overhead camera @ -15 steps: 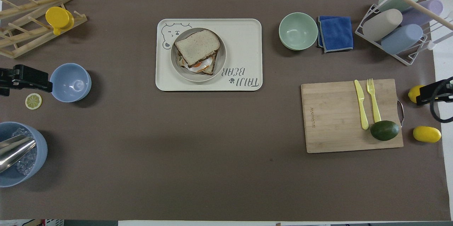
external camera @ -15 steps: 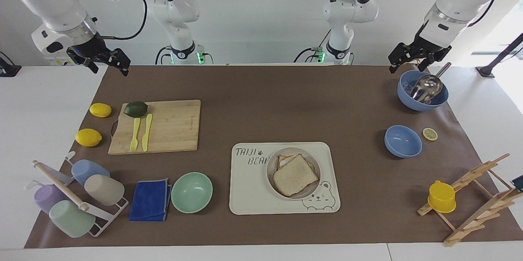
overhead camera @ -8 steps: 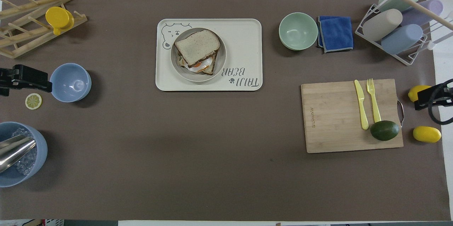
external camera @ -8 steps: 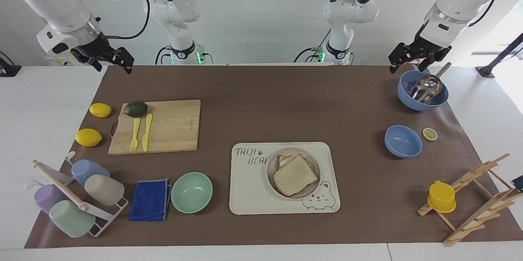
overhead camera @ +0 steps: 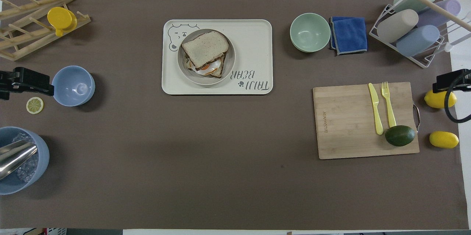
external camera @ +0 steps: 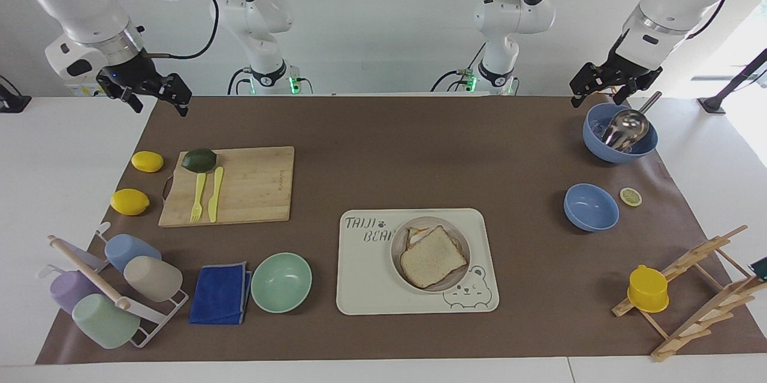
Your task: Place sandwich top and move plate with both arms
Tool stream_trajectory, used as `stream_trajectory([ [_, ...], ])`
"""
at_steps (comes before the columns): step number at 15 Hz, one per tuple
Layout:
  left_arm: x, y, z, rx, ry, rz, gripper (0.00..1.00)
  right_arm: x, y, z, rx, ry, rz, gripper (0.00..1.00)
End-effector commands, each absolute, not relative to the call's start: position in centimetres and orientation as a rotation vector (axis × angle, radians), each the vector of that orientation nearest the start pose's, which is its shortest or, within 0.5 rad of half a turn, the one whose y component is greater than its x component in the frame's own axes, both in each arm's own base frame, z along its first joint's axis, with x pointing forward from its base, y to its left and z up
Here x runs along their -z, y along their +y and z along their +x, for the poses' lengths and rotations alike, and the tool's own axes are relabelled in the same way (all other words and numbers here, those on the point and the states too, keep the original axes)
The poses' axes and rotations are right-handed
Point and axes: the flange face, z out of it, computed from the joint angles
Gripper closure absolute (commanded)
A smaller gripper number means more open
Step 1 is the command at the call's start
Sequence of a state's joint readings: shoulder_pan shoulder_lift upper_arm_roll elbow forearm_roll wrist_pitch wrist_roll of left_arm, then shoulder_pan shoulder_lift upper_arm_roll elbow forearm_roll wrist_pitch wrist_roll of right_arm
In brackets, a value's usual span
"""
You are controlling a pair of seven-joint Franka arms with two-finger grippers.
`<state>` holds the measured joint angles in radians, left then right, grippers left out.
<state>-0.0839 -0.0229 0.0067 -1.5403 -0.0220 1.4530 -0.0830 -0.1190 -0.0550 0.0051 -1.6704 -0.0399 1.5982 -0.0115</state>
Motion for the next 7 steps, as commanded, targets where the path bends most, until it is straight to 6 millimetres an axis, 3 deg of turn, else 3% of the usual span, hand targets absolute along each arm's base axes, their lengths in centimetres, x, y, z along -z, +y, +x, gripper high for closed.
stream_trajectory([
  [1,-64.72,-3.99,53.14,-0.104,-0.004,-3.141,0.0,-61.28,-6.42,53.49,-0.014,0.139,-3.178,0.0],
  [7,-64.74,-4.0,53.17,-0.099,-0.001,-3.141,0.0,-61.34,-6.47,53.41,-0.016,0.154,-3.174,0.0],
])
